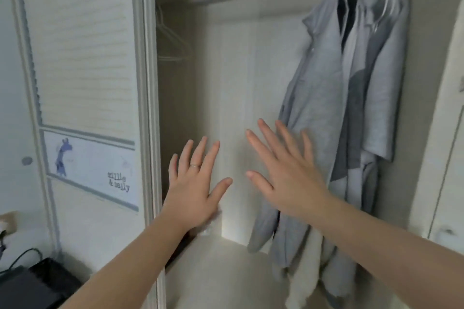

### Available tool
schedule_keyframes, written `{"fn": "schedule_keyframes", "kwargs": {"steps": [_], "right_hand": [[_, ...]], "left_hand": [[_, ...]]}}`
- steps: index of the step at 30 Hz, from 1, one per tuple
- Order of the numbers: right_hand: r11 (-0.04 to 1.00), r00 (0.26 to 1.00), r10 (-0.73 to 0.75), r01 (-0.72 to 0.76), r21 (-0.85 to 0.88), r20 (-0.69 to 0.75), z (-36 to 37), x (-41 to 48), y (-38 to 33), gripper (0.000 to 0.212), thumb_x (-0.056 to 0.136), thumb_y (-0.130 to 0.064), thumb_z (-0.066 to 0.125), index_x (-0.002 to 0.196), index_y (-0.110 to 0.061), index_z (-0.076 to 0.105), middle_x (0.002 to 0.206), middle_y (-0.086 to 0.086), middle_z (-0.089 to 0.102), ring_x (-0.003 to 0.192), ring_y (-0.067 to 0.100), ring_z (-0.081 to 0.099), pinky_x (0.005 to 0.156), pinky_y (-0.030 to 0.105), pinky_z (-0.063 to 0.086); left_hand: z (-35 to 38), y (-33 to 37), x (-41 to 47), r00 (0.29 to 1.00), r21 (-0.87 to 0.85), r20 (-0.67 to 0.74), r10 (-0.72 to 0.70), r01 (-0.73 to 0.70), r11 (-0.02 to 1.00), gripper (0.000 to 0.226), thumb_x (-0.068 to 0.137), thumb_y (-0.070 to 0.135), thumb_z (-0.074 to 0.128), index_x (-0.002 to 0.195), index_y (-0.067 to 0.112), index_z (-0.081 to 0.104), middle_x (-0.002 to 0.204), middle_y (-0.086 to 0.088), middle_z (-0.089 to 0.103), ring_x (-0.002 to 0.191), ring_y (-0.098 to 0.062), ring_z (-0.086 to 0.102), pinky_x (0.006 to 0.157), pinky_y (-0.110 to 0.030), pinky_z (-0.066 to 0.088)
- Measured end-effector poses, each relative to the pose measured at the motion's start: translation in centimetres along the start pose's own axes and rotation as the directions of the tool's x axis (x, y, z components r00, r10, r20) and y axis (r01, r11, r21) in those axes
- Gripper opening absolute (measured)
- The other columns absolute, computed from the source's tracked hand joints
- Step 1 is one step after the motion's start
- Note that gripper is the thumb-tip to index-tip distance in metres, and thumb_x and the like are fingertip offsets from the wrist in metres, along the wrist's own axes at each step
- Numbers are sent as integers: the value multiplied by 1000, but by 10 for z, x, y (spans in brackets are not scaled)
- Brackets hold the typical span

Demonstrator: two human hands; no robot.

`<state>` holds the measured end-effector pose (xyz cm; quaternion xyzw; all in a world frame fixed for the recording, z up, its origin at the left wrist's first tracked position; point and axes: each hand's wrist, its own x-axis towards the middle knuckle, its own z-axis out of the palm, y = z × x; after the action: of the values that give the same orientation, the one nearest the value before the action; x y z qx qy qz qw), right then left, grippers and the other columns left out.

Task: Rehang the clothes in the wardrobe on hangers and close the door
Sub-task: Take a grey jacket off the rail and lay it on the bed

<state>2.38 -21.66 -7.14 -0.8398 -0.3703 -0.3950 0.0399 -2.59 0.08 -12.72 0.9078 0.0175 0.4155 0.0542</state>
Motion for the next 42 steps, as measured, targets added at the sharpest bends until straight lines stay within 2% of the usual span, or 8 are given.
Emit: {"fn": "schedule_keyframes", "kwargs": {"steps": [5, 10, 18, 24, 29, 32, 35, 42], "right_hand": [[972, 998, 21, -35, -231, -65, -22, 59, 51, 71, 96, -63, 17, 158, -31, 6, 166, -2, 0, 152, 27, -2, 118, 61, 1], [900, 983, 97, -153, -408, -156, -47, 120, 95, 71, 97, -62, 26, 158, -31, 7, 166, -2, 5, 152, 27, 0, 117, 61, 3], [794, 950, 184, -296, -532, -254, -84, 210, 145, 67, 96, -62, 28, 155, -32, 15, 162, -3, 20, 150, 25, 12, 117, 57, 5], [649, 931, 269, -364, -668, -247, -98, 251, 177, 62, 94, -55, 33, 148, -27, 24, 145, 0, 42, 132, 26, 39, 104, 47, 29], [494, 909, 340, -392, -776, -242, -95, 268, 195, 52, 95, -43, 41, 142, -23, 35, 130, 2, 53, 118, 28, 46, 91, 42, 30], [415, 890, 359, -423, -806, -282, -95, 279, 200, 37, 94, -31, 45, 130, -19, 45, 125, 2, 53, 116, 28, 47, 85, 39, 31], [314, 885, 349, -421, -851, -309, -97, 291, 202, 27, 93, -19, 45, 118, -18, 55, 122, 3, 54, 113, 30, 48, 78, 37, 21], [247, 807, 471, -509, -824, -357, -89, 319, 207, 32, 97, -13, 43, 125, -10, 58, 124, 13, 52, 114, 36, 54, 77, 38, 37]], "left_hand": [[30, 9, 114, 986, -57, -103, 130, -136, 989, 72, 95, 74, 12, 156, 43, -9, 166, 12, -11, 153, -18, -16, 119, -46, -9], [70, 21, 217, 968, -146, -164, 190, -215, 966, 75, 93, 75, 13, 157, 41, -4, 167, 12, -7, 153, -17, -15, 122, -49, 0], [110, 54, 358, 954, -394, -177, 240, -292, 872, 80, 87, 80, 13, 155, 44, -8, 166, 15, -9, 151, -11, -13, 122, -44, -1], [112, 91, 434, 982, -696, -92, 167, -183, 694, 83, 90, 73, 36, 158, 37, 6, 166, 10, 11, 152, -16, 7, 121, -44, 10], [102, 124, 487, 982, -838, -34, 184, -128, 530, 92, 88, 78, 38, 159, 28, 9, 166, 6, 14, 153, -21, 11, 121, -46, 14], [95, 147, 516, 983, -939, -6, 184, -69, 338, 96, 87, 77, 43, 159, 19, 15, 164, -2, 23, 151, -26, 22, 121, -44, 21], [91, 168, 535, 974, -992, 18, 227, -11, 125, 85, 86, 77, 44, 145, 15, 46, 141, -6, 55, 134, -26, 49, 109, -34, 38], [106, 186, 548, 988, -979, -67, 139, -92, 182, 60, 90, 72, 39, 124, 26, 58, 118, -5, 69, 114, -27, 62, 99, -43, 48]]}}
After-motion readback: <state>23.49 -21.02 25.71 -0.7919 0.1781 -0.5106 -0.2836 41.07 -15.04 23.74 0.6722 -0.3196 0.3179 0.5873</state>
